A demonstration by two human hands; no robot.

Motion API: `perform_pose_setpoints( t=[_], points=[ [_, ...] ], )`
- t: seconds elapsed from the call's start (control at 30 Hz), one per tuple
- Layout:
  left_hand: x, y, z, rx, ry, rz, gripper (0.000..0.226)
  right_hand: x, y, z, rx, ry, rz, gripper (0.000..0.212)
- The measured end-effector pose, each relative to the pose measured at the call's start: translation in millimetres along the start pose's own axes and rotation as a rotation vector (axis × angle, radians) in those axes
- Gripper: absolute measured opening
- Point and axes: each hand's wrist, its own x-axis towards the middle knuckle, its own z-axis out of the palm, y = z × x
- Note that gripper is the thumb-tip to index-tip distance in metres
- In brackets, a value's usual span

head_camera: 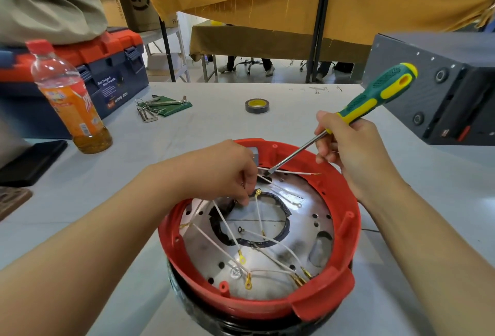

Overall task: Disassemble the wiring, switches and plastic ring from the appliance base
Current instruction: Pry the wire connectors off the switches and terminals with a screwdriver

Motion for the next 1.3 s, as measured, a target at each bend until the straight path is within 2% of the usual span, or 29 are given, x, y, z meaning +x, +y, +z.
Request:
perform_pose_setpoints(
  t=[0.1, 0.2, 0.5, 0.7, 0.93, 1.1, 1.23, 1.3],
  points=[
    [-1.4, 0.5, 3.8, 0.032, 0.05, 0.049, 0.004, 0.0, 0.6, -0.5, 0.01, 0.001, -0.001, 0.032],
    [-3.0, -0.4, 5.1, 0.024, 0.106, 0.09, 0.006, -0.5, 0.9, -0.4, 0.02, -0.001, -0.006, 0.032],
    [-15.6, -1.1, -0.5, -0.253, 0.394, 0.163, 0.008, -1.9, -3.4, -0.2, 0.127, 0.017, 0.034, 0.03],
    [-32.8, -17.0, -3.5, -0.402, 0.665, -0.001, 0.011, -2.2, -5.5, -0.4, 0.111, -0.042, -0.011, 0.028],
    [-67.4, -59.9, -9.7, -0.378, 0.792, -0.309, 0.016, -4.6, -6.4, -0.2, -0.027, -0.244, -0.107, 0.021],
    [-84.0, -91.1, 5.6, -0.39, 0.731, -0.5, 0.008, -3.0, -3.7, -0.3, -0.006, -0.241, -0.087, 0.022],
    [-87.7, -101.5, 24.7, -0.215, 0.467, -0.512, 0.007, -1.3, -3.9, -0.8, 0.069, -0.228, -0.025, 0.026],
    [-88.1, -103.2, 29.9, -0.183, 0.399, -0.51, 0.006, -0.6, -4.6, -0.8, 0.075, -0.227, -0.01, 0.025]
  ],
)
